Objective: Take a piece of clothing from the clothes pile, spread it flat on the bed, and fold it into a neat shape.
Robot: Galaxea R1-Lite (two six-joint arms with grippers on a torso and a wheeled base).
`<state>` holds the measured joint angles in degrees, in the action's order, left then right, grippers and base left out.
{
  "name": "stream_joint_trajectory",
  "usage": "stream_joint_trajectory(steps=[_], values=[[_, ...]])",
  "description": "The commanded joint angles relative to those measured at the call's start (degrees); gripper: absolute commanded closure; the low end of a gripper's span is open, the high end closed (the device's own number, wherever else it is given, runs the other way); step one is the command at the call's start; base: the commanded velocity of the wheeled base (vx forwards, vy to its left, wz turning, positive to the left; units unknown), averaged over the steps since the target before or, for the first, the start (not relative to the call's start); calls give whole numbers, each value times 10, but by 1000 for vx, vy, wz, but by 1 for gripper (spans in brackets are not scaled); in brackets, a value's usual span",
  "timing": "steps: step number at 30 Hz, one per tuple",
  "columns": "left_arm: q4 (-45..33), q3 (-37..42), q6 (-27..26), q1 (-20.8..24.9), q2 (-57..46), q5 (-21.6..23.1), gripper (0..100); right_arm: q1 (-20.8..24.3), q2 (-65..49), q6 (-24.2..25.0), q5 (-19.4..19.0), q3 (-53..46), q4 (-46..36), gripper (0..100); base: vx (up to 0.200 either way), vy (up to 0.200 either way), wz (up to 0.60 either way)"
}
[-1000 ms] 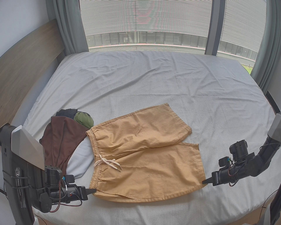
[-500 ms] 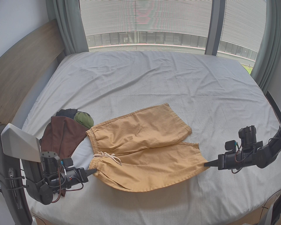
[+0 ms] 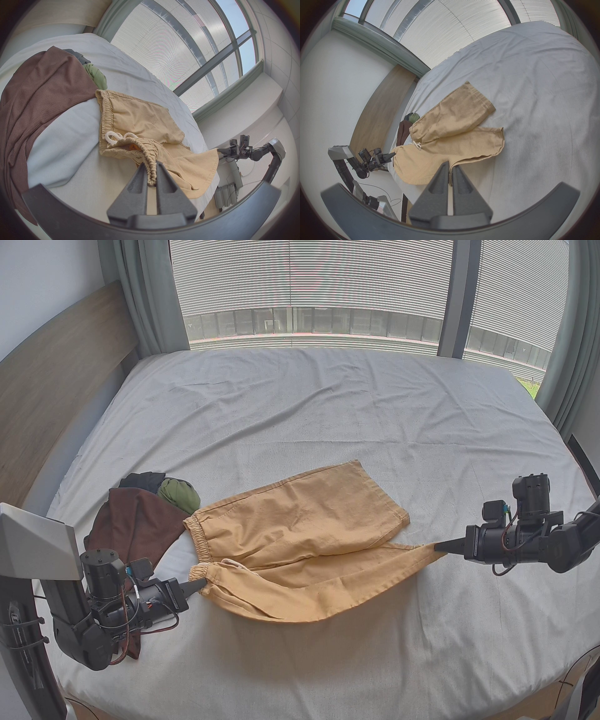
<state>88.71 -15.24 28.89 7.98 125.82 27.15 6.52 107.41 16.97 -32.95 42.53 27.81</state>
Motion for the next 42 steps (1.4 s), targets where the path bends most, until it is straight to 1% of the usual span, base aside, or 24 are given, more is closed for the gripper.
stream_joint_trajectory(steps=[1, 7, 10, 12, 15, 21, 24, 29, 37, 42], values=[[1, -15, 20, 12, 0, -17, 100, -2, 2, 3, 8, 31, 0, 100, 0, 0, 0], [1, -19, 27, 12, -4, -24, 100, -2, 5, 10, 10, 66, -4, 100, 0, 0, 0], [0, -28, 25, 9, -2, -25, 100, -1, 10, 10, 10, 92, -28, 100, 0, 0, 0], [0, -35, 26, 8, -2, -35, 100, 0, 15, 10, 11, 114, -48, 100, 0, 0, 0], [0, -40, 28, 8, -4, -51, 100, 0, 24, 10, 11, 137, -57, 100, 0, 0, 0], [0, -49, 41, 7, -5, -53, 100, 0, 37, 11, 11, 171, -64, 100, 0, 0, 0], [-1, -52, 45, 6, -10, -54, 100, 2, 51, 11, 11, 212, -101, 100, 0, 0, 0], [-2, -59, 49, 3, -9, -54, 100, 5, 77, 10, 30, 265, -119, 100, 0, 0, 0], [-2, -69, 53, -10, -7, -55, 100, 15, 99, 11, 32, 338, -160, 100, 0, 0, 0], [-2, -80, 57, -12, -4, -68, 100, 16, 106, 10, 32, 376, -186, 100, 0, 0, 0]])
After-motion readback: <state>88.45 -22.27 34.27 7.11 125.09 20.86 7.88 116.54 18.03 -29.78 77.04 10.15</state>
